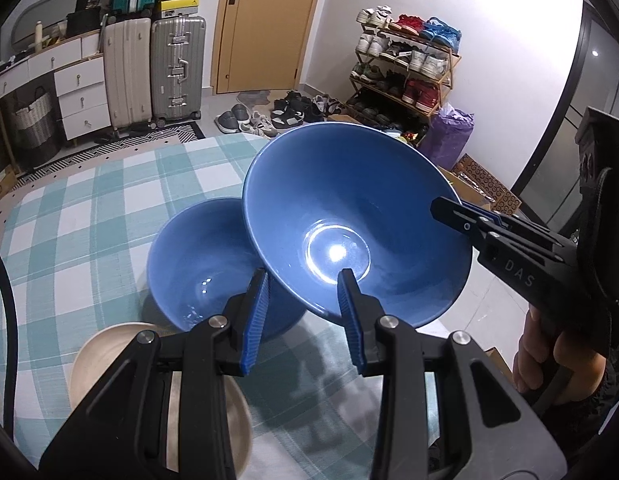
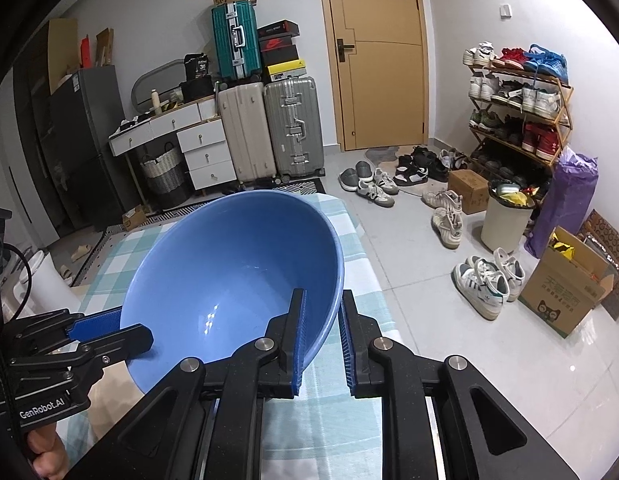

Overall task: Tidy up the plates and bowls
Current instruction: 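Carry the larger blue bowl with both grippers over the nested bowls, then lower the bowl onto the nested bowls and open both grippers, then close both grippers on the rim of the bowl stack and lift it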

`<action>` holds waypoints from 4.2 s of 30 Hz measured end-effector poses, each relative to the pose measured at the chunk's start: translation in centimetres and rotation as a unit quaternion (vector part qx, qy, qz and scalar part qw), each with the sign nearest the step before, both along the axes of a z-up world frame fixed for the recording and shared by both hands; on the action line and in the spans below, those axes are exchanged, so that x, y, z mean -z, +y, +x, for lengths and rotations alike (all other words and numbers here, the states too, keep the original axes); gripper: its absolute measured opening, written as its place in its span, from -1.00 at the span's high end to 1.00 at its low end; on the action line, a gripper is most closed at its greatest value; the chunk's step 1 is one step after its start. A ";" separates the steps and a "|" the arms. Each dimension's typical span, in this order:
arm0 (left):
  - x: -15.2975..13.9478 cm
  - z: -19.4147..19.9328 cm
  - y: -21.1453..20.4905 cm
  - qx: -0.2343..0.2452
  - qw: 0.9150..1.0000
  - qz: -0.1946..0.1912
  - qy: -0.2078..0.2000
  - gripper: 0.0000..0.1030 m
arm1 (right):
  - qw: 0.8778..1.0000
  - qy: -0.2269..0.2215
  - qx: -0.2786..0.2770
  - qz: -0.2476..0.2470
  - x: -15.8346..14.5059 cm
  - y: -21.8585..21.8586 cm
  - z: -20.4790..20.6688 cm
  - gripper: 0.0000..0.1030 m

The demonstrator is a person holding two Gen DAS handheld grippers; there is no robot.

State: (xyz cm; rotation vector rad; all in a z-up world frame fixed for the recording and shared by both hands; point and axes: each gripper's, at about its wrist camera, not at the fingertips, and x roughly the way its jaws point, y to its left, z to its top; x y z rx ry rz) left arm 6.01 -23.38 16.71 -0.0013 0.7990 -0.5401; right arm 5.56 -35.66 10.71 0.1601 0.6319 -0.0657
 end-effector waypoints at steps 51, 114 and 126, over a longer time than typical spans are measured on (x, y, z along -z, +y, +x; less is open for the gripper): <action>8.3 8.0 6.8 -0.083 0.995 0.042 0.031 0.38 | 0.996 0.067 -0.058 0.000 7.5 7.9 9.1 0.66; 13.3 15.1 11.0 -0.128 0.987 -0.021 0.098 -0.97 | 0.993 0.076 -0.036 0.088 9.4 3.5 9.7 -0.95; 15.9 16.8 9.8 -0.120 0.984 -0.033 0.130 -0.39 | 0.982 0.090 -0.090 0.137 12.0 4.5 11.4 -0.09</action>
